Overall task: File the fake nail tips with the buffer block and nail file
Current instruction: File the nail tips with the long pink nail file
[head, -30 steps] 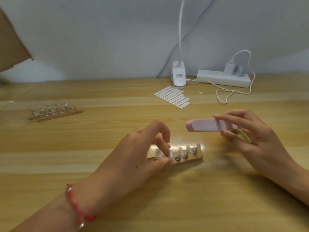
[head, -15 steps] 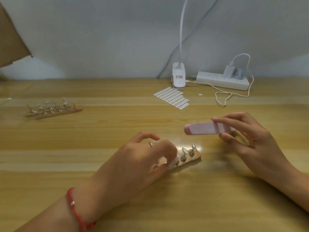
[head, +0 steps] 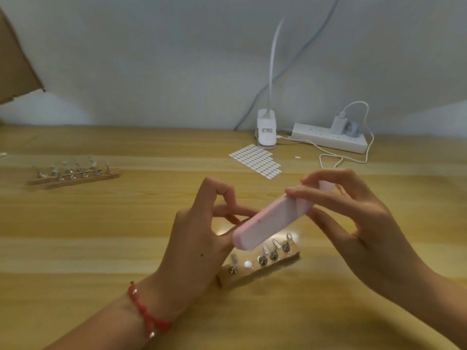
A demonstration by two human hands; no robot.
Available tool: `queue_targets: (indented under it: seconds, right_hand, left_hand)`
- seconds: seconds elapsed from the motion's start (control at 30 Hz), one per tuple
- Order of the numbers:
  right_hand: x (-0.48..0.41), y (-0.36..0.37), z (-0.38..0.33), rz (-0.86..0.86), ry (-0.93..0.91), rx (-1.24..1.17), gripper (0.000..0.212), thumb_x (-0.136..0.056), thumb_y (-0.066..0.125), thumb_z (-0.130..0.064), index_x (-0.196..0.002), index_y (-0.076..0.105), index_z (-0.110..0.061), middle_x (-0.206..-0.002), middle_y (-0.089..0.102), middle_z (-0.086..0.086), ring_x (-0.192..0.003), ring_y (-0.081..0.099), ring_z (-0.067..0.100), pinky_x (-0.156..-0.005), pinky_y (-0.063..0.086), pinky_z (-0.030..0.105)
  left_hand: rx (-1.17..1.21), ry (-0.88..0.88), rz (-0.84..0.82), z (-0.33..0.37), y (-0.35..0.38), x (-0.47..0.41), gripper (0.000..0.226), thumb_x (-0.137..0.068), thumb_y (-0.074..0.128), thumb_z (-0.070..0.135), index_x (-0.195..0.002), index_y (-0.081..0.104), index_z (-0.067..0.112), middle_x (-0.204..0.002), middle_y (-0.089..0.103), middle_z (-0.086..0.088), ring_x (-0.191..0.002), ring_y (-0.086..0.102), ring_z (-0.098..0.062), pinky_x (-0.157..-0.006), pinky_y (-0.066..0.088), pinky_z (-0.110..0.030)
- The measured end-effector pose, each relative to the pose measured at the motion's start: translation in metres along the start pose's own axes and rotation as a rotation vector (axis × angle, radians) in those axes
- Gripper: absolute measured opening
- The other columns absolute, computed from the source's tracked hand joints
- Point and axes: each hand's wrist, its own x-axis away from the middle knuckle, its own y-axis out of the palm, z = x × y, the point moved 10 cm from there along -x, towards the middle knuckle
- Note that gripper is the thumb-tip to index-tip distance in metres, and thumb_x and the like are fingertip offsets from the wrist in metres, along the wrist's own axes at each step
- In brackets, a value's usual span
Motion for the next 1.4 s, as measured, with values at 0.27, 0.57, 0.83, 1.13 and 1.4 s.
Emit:
queue_targets:
  seconds: [0.27, 0.57, 0.83, 1.13, 1.4]
  right_hand:
    - [0.004, 0.020, -0.004, 0.019, -0.042, -0.015, 0.039, -0.091, 0.063, -0.007, -0.119, 0.067, -0.034, -0.120, 0.054, 0.005, -0.121, 0.049, 0.002, -0.105, 0.034, 0.011]
    - [0.004, 0.013, -0.001, 0.035, -0.030, 0.021, 0.049, -0.088, 0.064, 0.011, -0.120, 0.066, -0.026, -0.118, 0.055, 0.007, -0.118, 0.054, 0.015, -0.103, 0.038, 0.017]
    - [0.005, 0.011, -0.002, 0.035, -0.007, -0.017, 0.044, -0.090, 0.064, 0.002, -0.120, 0.066, -0.030, -0.119, 0.055, 0.003, -0.119, 0.052, 0.008, -0.101, 0.044, 0.026]
    - [0.008, 0.014, -0.003, 0.017, -0.003, -0.010, 0.035, -0.094, 0.062, -0.007, -0.119, 0.067, -0.031, -0.119, 0.055, 0.004, -0.117, 0.055, 0.017, -0.098, 0.047, 0.034]
    - [0.014, 0.021, -0.015, -0.025, -0.107, 0.038, 0.044, -0.092, 0.054, 0.005, -0.119, 0.066, -0.027, -0.119, 0.053, 0.007, -0.116, 0.054, 0.026, -0.097, 0.046, 0.036]
  left_hand:
    - [-0.030, 0.176, -0.025, 0.013, -0.004, 0.005, 0.034, -0.081, 0.064, 0.026, -0.094, 0.034, 0.031, -0.102, 0.068, 0.022, -0.096, 0.065, 0.000, -0.070, 0.047, -0.011]
    - [-0.112, 0.193, -0.032, 0.013, 0.002, 0.008, 0.031, -0.082, 0.057, 0.039, -0.092, 0.028, 0.046, -0.106, 0.062, 0.034, -0.094, 0.063, -0.006, -0.068, 0.050, -0.020]
    - [-0.114, 0.185, -0.064, 0.009, 0.005, 0.011, 0.033, -0.076, 0.059, 0.041, -0.095, 0.032, 0.045, -0.107, 0.064, 0.032, -0.096, 0.061, 0.001, -0.070, 0.047, -0.012]
    - [-0.061, 0.107, -0.013, 0.002, 0.005, 0.009, 0.032, -0.078, 0.061, 0.020, -0.082, 0.033, 0.035, -0.100, 0.068, 0.023, -0.096, 0.063, -0.001, -0.070, 0.047, -0.009]
    - [-0.074, 0.087, -0.010, 0.008, 0.006, 0.007, 0.039, -0.078, 0.069, 0.030, -0.086, 0.032, 0.037, -0.094, 0.069, 0.026, -0.093, 0.064, -0.001, -0.060, 0.045, -0.009]
